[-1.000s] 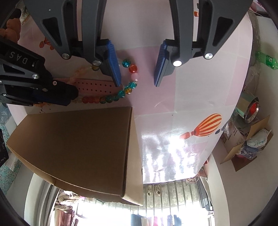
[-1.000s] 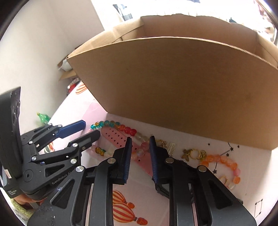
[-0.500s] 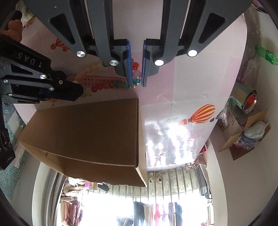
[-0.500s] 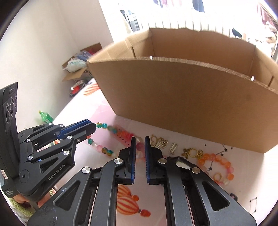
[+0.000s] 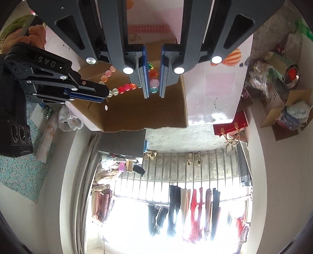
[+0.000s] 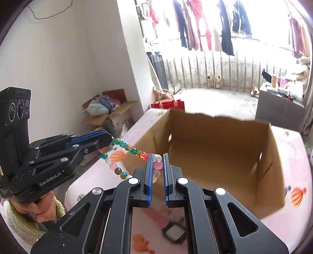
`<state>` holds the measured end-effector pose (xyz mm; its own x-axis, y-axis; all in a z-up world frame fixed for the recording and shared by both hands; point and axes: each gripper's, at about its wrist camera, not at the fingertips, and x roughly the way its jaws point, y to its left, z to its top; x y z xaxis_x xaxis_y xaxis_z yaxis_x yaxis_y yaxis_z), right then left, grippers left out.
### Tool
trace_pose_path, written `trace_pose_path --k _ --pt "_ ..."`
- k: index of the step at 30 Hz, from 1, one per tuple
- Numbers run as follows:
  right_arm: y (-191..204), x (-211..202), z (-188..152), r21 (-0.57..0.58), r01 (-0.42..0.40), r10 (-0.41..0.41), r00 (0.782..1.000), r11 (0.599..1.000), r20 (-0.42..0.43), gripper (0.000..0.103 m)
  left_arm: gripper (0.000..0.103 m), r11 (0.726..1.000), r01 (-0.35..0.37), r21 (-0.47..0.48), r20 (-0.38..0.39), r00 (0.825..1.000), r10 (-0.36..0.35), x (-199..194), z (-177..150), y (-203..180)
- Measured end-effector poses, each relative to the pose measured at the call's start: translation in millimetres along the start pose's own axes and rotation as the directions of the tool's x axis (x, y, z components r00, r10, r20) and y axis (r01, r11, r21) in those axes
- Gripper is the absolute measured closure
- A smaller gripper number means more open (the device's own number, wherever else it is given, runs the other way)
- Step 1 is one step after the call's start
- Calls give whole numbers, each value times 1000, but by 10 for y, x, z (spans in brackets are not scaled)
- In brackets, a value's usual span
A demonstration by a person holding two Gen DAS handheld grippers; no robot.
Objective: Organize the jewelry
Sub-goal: 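Lift the bead bracelet with the right tool and drop it into the box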
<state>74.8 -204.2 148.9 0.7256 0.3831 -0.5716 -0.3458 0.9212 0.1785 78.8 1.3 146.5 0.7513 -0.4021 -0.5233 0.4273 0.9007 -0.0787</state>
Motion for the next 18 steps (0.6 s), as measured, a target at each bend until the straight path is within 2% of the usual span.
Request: trace_pose_path --k 2,4,6,8,11,15,16,18 --pt "-181 234 209 23 -11 12 999 1000 -42 95 93 1000 22 1 -29 999 -22 226 257 24" --pt "-408 537 396 79 -43 53 990 996 -130 95 93 1000 16 13 -91 996 -15 550 452 41" --pt "-633 862 516 135 -47 77 971 990 -227 95 93 998 -34 52 -157 987 42 912 591 30" --pt "-811 1131 580 179 -35 89 948 983 -306 95 93 995 -51 82 -233 970 69 1305 649 40" --pt "-1011 1615 621 243 -14 116 904 970 -410 95 93 992 -75 97 -343 933 104 1808 656 86" --pt "-1091 2075 556 284 31 119 861 958 -494 95 93 983 -112 145 -425 890 164 2175 593 64" --pt "-1108 2138 539 295 35 126 852 955 -508 95 93 984 -116 139 -439 883 166 2219 577 64" --pt "-1160 2246 548 319 45 136 843 947 -521 91 93 985 -118 126 -443 882 163 2234 564 85"
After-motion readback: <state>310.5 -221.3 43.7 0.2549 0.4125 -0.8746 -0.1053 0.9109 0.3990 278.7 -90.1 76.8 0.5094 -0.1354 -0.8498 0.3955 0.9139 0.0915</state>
